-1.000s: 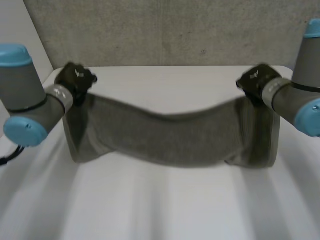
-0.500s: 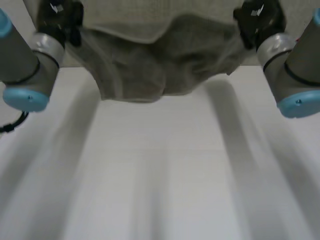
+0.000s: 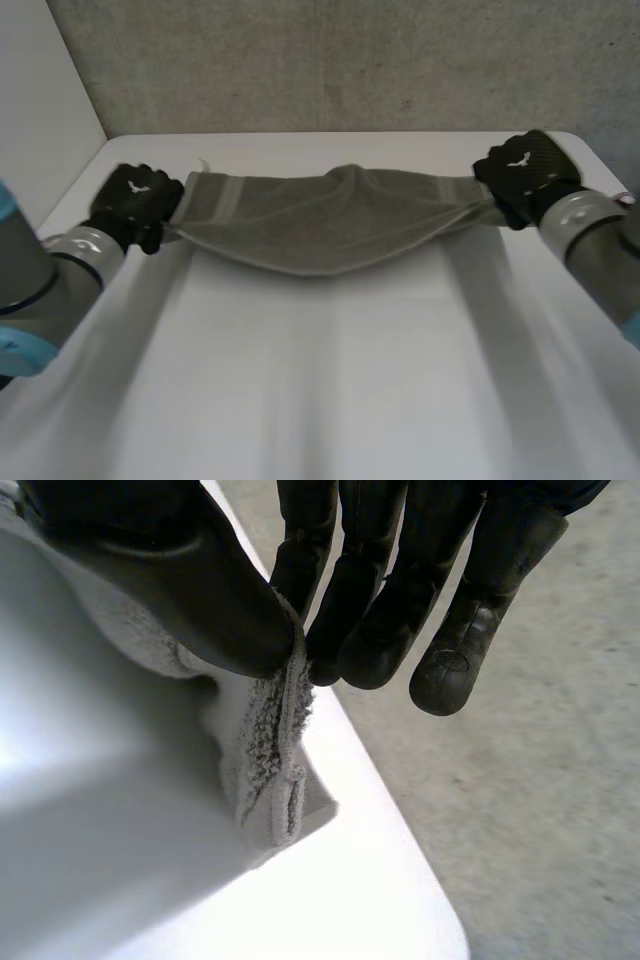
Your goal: Fold the towel.
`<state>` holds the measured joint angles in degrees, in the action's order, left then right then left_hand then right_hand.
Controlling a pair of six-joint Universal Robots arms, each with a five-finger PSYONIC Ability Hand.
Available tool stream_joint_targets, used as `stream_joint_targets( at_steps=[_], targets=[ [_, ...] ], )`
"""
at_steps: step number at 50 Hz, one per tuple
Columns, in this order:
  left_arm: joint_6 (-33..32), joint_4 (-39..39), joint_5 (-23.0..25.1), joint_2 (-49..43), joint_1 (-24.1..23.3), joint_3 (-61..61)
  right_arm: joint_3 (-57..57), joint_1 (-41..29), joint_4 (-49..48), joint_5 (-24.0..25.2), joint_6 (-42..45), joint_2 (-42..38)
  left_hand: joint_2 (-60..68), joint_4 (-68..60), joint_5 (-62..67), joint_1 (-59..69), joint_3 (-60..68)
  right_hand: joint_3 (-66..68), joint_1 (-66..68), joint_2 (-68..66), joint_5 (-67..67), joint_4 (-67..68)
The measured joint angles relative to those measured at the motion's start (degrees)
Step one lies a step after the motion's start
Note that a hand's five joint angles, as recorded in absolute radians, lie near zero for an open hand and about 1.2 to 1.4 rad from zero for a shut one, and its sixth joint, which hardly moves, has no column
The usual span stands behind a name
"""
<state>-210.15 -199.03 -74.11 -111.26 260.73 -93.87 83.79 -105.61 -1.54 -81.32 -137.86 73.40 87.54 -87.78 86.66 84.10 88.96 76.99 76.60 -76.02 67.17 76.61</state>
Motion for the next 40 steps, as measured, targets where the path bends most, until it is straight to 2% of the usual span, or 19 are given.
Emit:
stream_joint_targets(
  at_steps=[6,11,20,24,29,35,40],
  targets=[
    [0.28,0.44,1.6,10.51,2.83,-5.76,6.65,2.75,0.98,0.68,0.24,10.64,0.0,0.0,0.0,0.0,0.0,0.0,0.0,0.0,0.0,0.0],
    [1.74,0.88,5.23,20.44,5.8,-11.96,10.98,6.91,4.17,4.19,0.28,19.36,0.0,0.0,0.0,-0.01,0.0,0.0,0.0,0.0,0.0,0.0],
    [4.15,0.53,8.15,24.66,7.58,-17.24,12.53,10.19,7.15,10.52,-0.14,22.53,0.0,0.0,0.0,0.0,0.01,0.0,0.0,0.0,0.0,0.0],
    [4.05,0.31,8.06,21.65,7.09,-16.95,11.98,10.42,6.96,11.73,-0.2,19.91,0.0,0.0,0.0,0.0,0.01,0.0,0.0,0.0,0.0,0.0],
    [3.78,0.38,7.42,13.43,5.54,-12.95,8.92,9.87,6.62,11.29,-0.07,11.33,0.0,0.0,0.0,0.0,0.01,0.0,0.0,0.0,0.0,0.0],
    [2.93,1.3,5.28,0.47,2.15,-2.71,1.92,8.96,6.39,9.16,-0.28,-1.03,0.0,0.0,0.0,-0.01,0.03,0.0,0.0,0.0,0.0,0.0],
    [-0.12,3.17,0.5,-9.43,-0.59,8.35,-7.03,6.25,6.13,4.88,-0.75,-11.78,0.0,0.0,0.0,0.0,0.05,0.0,0.0,0.0,0.0,0.0]
  ],
)
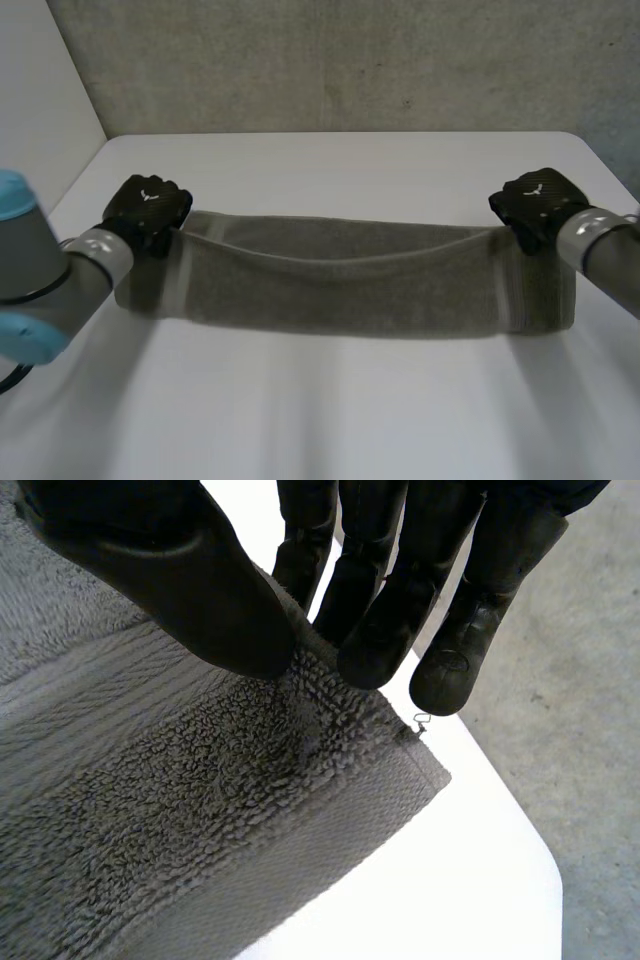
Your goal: Fold the towel.
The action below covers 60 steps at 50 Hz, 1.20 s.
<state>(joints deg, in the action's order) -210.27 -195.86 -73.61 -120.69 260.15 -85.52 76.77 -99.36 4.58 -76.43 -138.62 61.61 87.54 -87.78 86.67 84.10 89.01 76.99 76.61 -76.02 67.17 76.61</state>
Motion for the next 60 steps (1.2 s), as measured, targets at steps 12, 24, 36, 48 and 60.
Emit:
stream_joint_targets(
  at_steps=[12,24,36,48,60],
  targets=[
    [-3.95,6.63,-6.92,-17.31,-4.08,24.45,-19.57,-3.44,-0.62,-7.47,-0.26,-16.76,0.0,0.0,0.0,0.0,0.04,0.0,0.0,0.0,0.0,0.0],
    [-3.9,14.97,-10.23,-28.92,-7.26,41.99,-27.86,-5.3,-2.54,-10.66,-0.24,-23.28,-25.53,27.04,-25.62,-25.52,-26.7,-50.87,-50.76,51.28,-53.39,-50.35],
    [-3.14,18.46,-14.42,-26.18,-8.13,42.21,-21.68,-6.18,-6.63,-13.76,-4.73,-16.6,-72.74,72.8,-73.87,-68.69,-74.93,-63.09,-63.3,62.0,-63.79,-61.97],
    [4.82,16.39,-14.26,-6.36,-6.25,23.75,-2.2,-6.26,-8.52,-13.5,-5.61,4.41,-72.74,72.8,-73.99,-68.75,-75.11,-63.09,-63.35,62.0,-63.79,-61.97],
    [6.52,5.21,-7.99,11.4,-4.53,-3.35,14.9,-5.28,-8.03,-12.02,-5.43,16.35,-72.75,72.8,-74.07,-68.82,-75.3,-63.09,-63.56,62.0,-63.79,-61.97]
  ],
)
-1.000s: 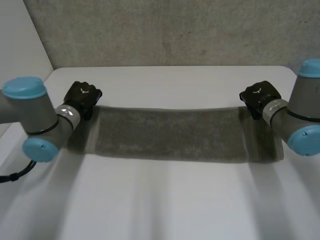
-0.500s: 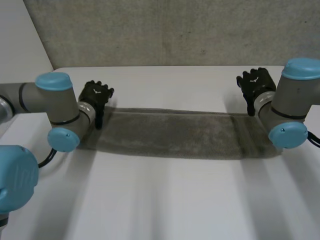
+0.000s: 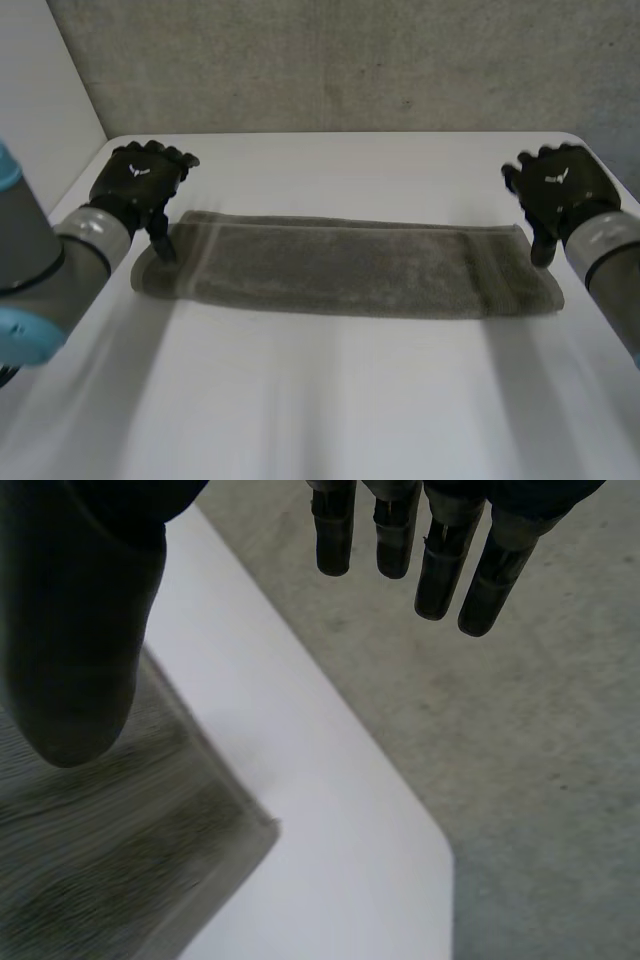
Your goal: Fold the towel.
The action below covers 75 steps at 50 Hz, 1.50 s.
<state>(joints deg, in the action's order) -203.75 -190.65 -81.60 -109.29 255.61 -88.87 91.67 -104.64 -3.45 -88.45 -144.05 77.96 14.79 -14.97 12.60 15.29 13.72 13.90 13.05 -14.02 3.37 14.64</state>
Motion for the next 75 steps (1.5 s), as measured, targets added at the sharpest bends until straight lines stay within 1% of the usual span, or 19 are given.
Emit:
stream_joint_targets(
  at_steps=[9,14,20,28,32,33,35,36,37,39,45,51,58,61,65,67,70,71,75],
  targets=[
    [3.63,-9.7,2.1,5.3,0.32,-13.76,6.65,2.54,-1.32,3.69,0.17,-0.48,0.0,0.0,0.0,-0.02,-0.03,1.13,2.26,-1.14,1.49,0.67],
    [6.28,-14.31,2.67,5.4,0.38,-17.29,8.29,5.15,-4.99,5.9,0.28,-4.58,0.0,0.0,-0.01,-0.04,-0.03,7.93,8.52,-7.67,9.35,7.38],
    [7.63,-16.59,2.87,5.02,0.47,-18.15,8.04,7.12,-10.21,6.9,0.54,-10.85,-0.01,0.0,-0.02,-0.14,-0.04,11.11,11.74,-10.87,12.68,10.74],
    [8.39,-17.15,3.99,4.59,0.55,-18.19,6.32,8.82,-12.37,6.97,0.84,-15.86,-0.01,0.0,-0.02,-0.17,-0.07,17.9,19.06,-17.87,18.8,16.95],
    [8.5,-17.15,4.94,4.57,0.58,-18.46,5.13,9.18,-12.12,6.72,0.91,-17.4,-0.01,0.0,-0.02,-0.18,-0.07,28.52,29.87,-28.41,29.11,27.65],
    [8.51,-17.15,5.16,4.57,0.58,-18.55,4.73,9.34,-11.96,6.6,0.93,-17.84,-0.01,0.0,-0.02,-0.2,-0.07,35.72,36.45,-35.88,35.58,34.87],
    [8.51,-17.17,5.39,4.58,0.59,-18.66,4.24,9.56,-11.71,6.48,0.94,-18.33,-0.01,0.0,-0.02,-0.21,-0.07,40.14,41.28,-40.4,40.3,39.37],
    [8.51,-17.17,5.48,4.59,0.58,-18.71,4.0,9.87,-11.55,6.41,0.96,-18.56,-0.01,0.0,-0.02,-0.21,-0.07,44.01,45.27,-44.06,44.31,43.34],
    [8.5,-17.17,5.53,4.59,0.59,-18.75,3.77,10.41,-11.43,6.32,0.98,-18.65,-0.01,0.0,-0.02,-0.21,-0.07,54.41,55.73,-54.59,54.07,53.08],
    [8.49,-17.17,5.57,4.62,0.62,-18.78,3.56,11.41,-11.27,6.21,1.02,-18.63,-0.01,0.0,-0.02,-0.21,-0.07,61.1,62.02,-60.34,61.84,60.61],
    [8.46,-17.18,5.5,4.75,0.98,-18.75,3.26,15.63,-10.74,6.05,2.65,-17.7,-0.01,0.0,-0.02,-0.21,-0.08,62.51,62.47,-60.48,62.92,62.02],
    [8.51,-17.15,5.41,4.84,1.68,-18.71,2.28,20.67,-9.8,5.94,6.99,-15.12,-0.01,0.0,-0.02,-0.22,-0.08,62.52,62.48,-60.48,62.92,62.03],
    [8.6,-17.12,5.35,5.06,1.99,-18.63,-3.09,25.83,-8.18,5.71,12.1,-11.08,-0.01,0.0,-0.02,-0.22,-0.08,62.52,62.53,-60.48,62.92,62.03],
    [8.62,-17.13,5.33,5.19,1.97,-18.55,-6.77,24.46,-6.82,5.66,12.96,-10.0,-0.01,0.0,-0.02,-0.22,-0.09,62.67,62.58,-60.48,62.92,62.03],
    [8.63,-17.16,5.3,5.29,1.94,-18.43,-11.93,18.67,-5.09,5.54,13.26,-9.33,-0.01,0.0,-0.02,-0.22,-0.09,62.92,62.75,-60.48,62.91,62.03],
    [8.64,-17.17,5.26,5.32,1.94,-18.4,-14.67,14.03,-4.54,5.23,13.28,-9.51,-0.01,0.0,-0.02,-0.22,-0.09,63.1,62.8,-60.48,62.91,62.03],
    [8.64,-17.16,5.16,5.33,1.96,-18.41,-19.47,3.78,-4.18,4.19,13.44,-11.21,-0.01,0.0,-0.03,-0.22,-0.1,63.21,62.81,-60.48,62.91,62.03],
    [8.64,-17.16,5.15,5.32,1.96,-18.41,-20.08,2.32,-4.18,4.09,13.47,-11.57,-0.01,0.0,-0.04,-0.22,-0.11,63.21,62.81,-60.48,62.92,62.03],
    [8.64,-17.14,5.05,5.32,1.96,-18.44,-25.28,-10.19,-4.29,3.56,13.68,-16.46,-0.01,0.0,-0.05,-0.22,-0.15,63.21,62.81,-60.76,62.92,62.03]
  ],
)
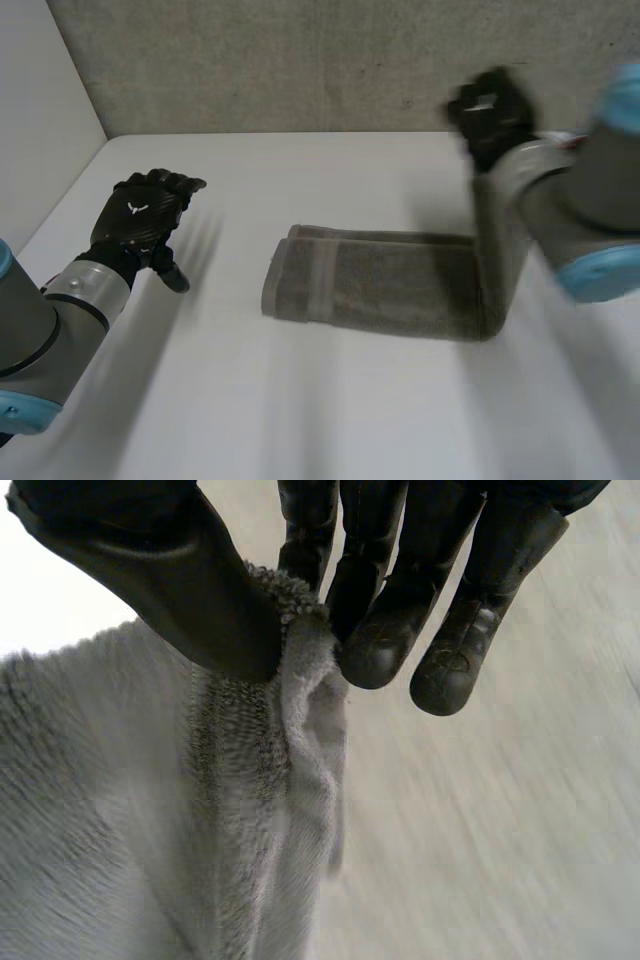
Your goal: Fold the towel.
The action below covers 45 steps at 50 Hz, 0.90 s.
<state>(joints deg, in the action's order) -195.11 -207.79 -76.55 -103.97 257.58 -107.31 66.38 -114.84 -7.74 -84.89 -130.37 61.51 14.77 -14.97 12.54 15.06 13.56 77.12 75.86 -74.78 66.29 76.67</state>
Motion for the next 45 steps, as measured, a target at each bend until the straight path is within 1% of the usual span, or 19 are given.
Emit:
stream_joint_targets(
  at_steps=[1,4,6,10,13,16,17,18,19,21,27,33,37,43,45],
  targets=[
    [0.0,0.0,-0.03,0.01,0.0,-0.03,-1.38,-3.35,-0.01,0.03,0.06,-1.91,0.0,0.0,0.0,0.0,0.0,0.0,0.0,-0.16,0.0,0.0],
    [0.0,0.0,-0.06,0.04,-0.02,-0.08,-4.15,-10.3,0.07,0.23,0.21,-6.71,0.0,0.0,0.0,0.0,0.0,0.0,0.0,-0.16,0.01,0.0],
    [0.0,0.0,-0.08,0.07,-0.02,-0.12,-5.34,-13.51,0.15,0.4,0.29,-9.53,0.0,0.0,0.0,0.0,0.0,0.0,0.0,-0.16,0.0,0.0],
    [0.0,0.01,-0.09,0.14,0.0,-0.2,-6.67,-17.92,0.28,0.69,0.43,-14.88,0.0,0.0,-0.01,-0.01,0.0,0.0,0.0,-0.16,0.0,0.0],
    [0.0,0.02,-0.07,0.15,0.01,-0.27,-7.05,-19.6,0.33,0.68,0.5,-17.89,0.0,0.0,0.0,-0.01,0.0,-6.82,-5.84,4.55,-5.32,-5.64],
    [0.0,0.02,-0.02,0.14,0.02,-0.33,-7.13,-20.21,0.38,0.15,0.18,-19.6,0.0,0.0,-0.01,-0.02,0.0,-37.78,-37.01,36.16,-38.24,-37.25],
    [0.0,0.02,0.0,0.13,0.02,-0.33,-7.08,-20.22,0.4,0.0,0.05,-19.63,0.0,0.0,-0.01,-0.02,0.0,-43.3,-42.45,41.7,-42.98,-41.71],
    [0.0,0.02,0.02,0.12,0.03,-0.33,-6.94,-20.19,0.44,-0.35,-0.31,-19.43,0.0,0.0,-0.01,-0.02,0.0,-52.57,-52.37,51.88,-53.73,-51.97],
    [0.0,0.02,0.04,0.1,0.03,-0.33,-6.7,-20.1,0.52,-0.79,-0.75,-18.92,0.0,0.0,0.0,-0.02,0.0,-59.11,-57.63,57.31,-60.14,-58.73],
    [0.0,0.02,0.07,0.07,0.03,-0.34,-6.0,-19.85,0.63,-1.63,-1.96,-17.19,0.0,0.0,0.0,-0.03,0.0,-62.71,-61.05,60.5,-62.92,-61.96],
    [0.0,0.0,0.15,-0.04,-0.01,-0.36,-1.28,-18.57,0.74,-4.74,-9.94,-6.69,0.0,0.0,-0.01,-0.04,0.0,-63.22,-62.6,60.72,-62.93,-62.05],
    [0.0,0.01,0.19,-0.09,-0.23,-0.44,6.09,-14.07,2.0,-5.84,-17.99,2.32,0.0,0.0,-0.01,-0.06,0.0,-63.23,-62.82,60.72,-62.93,-62.05],
    [-0.01,0.01,0.19,-0.13,-0.44,-0.55,11.93,-10.14,3.47,-5.55,-19.81,4.81,0.0,0.0,-0.01,-0.07,0.0,-63.23,-62.83,60.72,-62.94,-62.05],
    [-0.07,-0.09,0.24,-0.16,-0.7,-0.81,20.64,-4.69,3.67,-4.46,-19.94,5.52,0.0,0.0,-0.01,-0.09,-0.01,-63.15,-62.56,60.66,-62.76,-62.02],
    [-0.08,-0.13,0.25,-0.22,-0.79,-0.88,23.84,-2.5,2.84,-3.76,-19.57,5.46,0.0,0.0,-0.01,-0.1,-0.01,-61.09,-59.75,58.66,-60.66,-60.45]
  ],
)
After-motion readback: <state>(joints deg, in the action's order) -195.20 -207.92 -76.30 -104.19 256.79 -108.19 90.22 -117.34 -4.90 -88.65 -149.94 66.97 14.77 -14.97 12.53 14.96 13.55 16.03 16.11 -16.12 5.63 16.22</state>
